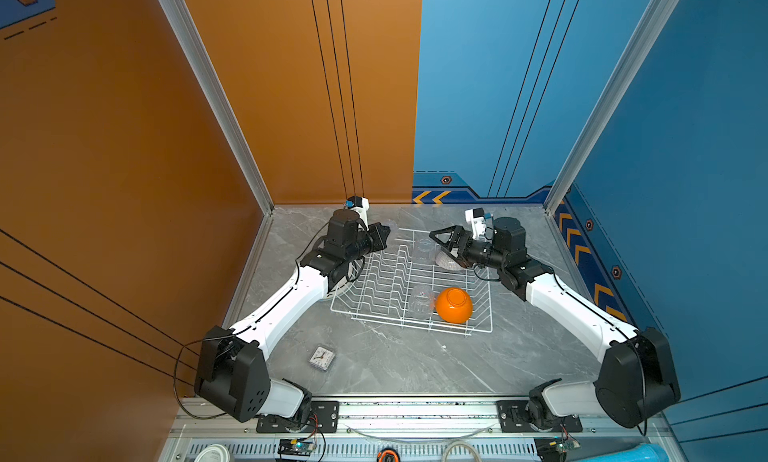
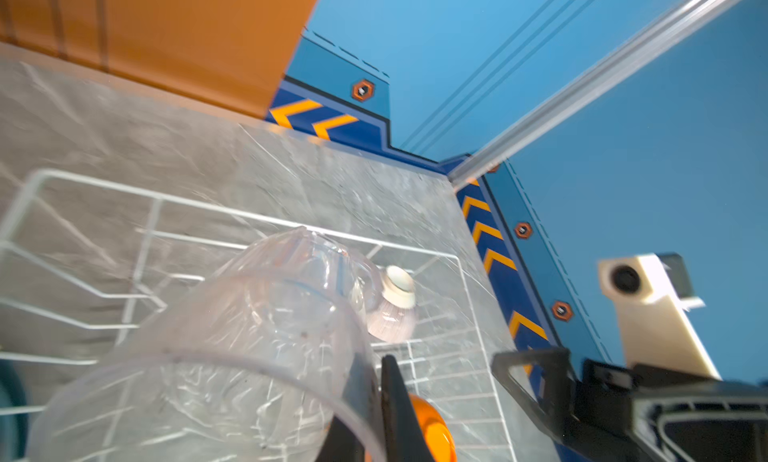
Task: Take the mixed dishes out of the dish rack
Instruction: 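Open the right gripper and withdraw while left carries the cup toward the plates, then lower the clear cup onto the table beside the plate stack with left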
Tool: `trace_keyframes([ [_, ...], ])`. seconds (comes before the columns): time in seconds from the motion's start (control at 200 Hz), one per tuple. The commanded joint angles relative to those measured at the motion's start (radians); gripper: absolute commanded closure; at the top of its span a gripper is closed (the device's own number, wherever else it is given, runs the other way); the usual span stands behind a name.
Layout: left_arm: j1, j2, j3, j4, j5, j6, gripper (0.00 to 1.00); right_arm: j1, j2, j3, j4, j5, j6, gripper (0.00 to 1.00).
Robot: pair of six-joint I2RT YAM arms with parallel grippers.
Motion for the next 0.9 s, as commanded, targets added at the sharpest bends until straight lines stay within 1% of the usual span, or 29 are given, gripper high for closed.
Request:
trace_keyframes([
  [0.0,0.054,0.009,0.085,-0.197,-0.199,0.122,1.0,-0.009,-0.051,-0.005,-0.144,0.066,-0.116,0.06],
  [0.055,0.096,0.024,0.116,-0.241,-0.237,0.135,1.0,-0.014,-0.068,-0.009,-0.176,0.08,-0.137,0.05],
  [0.155,0.188,0.063,0.153,-0.291,-0.263,0.144,1.0,-0.018,-0.091,-0.023,-0.208,0.098,-0.168,0.05],
  [0.245,0.263,0.124,0.196,-0.334,-0.287,0.16,1.0,-0.019,-0.095,-0.022,-0.263,0.132,-0.213,0.05],
  [0.345,0.322,0.221,0.277,-0.413,-0.311,0.193,1.0,-0.017,-0.096,-0.022,-0.316,0.169,-0.256,0.05],
  [0.405,0.346,0.283,0.335,-0.466,-0.332,0.221,1.0,-0.016,-0.103,-0.024,-0.342,0.195,-0.275,0.05],
  [0.506,0.374,0.389,0.421,-0.509,-0.411,0.284,1.0,-0.012,-0.122,-0.04,-0.371,0.228,-0.304,0.05],
  [0.546,0.392,0.438,0.469,-0.544,-0.436,0.291,1.0,-0.012,-0.133,-0.051,-0.37,0.23,-0.307,0.05],
  [0.636,0.419,0.539,0.594,-0.628,-0.424,0.314,1.0,-0.011,-0.156,-0.071,-0.371,0.23,-0.306,0.05],
  [0.751,0.424,0.627,0.72,-0.715,-0.461,0.352,1.0,-0.007,-0.169,-0.089,-0.378,0.234,-0.311,0.05],
  [0.891,0.448,0.684,0.783,-0.775,-0.388,0.343,1.0,0.003,-0.163,-0.095,-0.398,0.261,-0.339,0.05],
])
